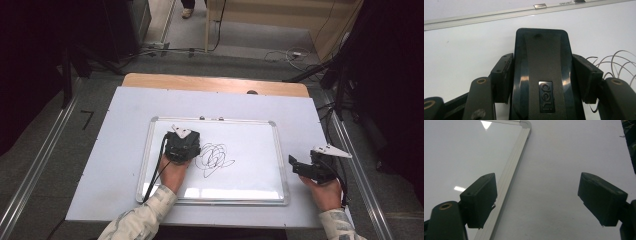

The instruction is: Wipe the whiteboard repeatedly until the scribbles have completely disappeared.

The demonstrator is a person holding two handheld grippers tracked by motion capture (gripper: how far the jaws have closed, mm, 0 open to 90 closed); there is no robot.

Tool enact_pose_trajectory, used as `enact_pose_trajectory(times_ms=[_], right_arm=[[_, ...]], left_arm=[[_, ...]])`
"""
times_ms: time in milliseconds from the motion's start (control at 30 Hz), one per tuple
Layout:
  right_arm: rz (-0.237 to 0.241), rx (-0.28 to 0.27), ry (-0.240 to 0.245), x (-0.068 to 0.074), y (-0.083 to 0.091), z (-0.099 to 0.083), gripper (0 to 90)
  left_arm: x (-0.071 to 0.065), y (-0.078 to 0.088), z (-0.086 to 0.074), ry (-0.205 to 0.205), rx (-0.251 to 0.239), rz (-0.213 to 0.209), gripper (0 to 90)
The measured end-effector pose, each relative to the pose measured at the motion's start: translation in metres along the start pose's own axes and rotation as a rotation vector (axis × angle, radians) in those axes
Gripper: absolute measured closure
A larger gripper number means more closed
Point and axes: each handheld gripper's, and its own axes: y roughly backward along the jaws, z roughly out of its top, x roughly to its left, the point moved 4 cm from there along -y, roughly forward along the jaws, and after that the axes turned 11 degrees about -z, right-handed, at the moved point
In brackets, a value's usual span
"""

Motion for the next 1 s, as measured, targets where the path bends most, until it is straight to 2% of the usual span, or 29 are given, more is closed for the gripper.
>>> enact_pose_trajectory(times_ms=[1000], right_arm=[[-0.004, 0.001, -0.001, 0.002, 0.000, 0.001, 14.3]], left_arm=[[-0.013, -0.004, -0.001, -0.022, 0.014, -0.010, 40.2]])
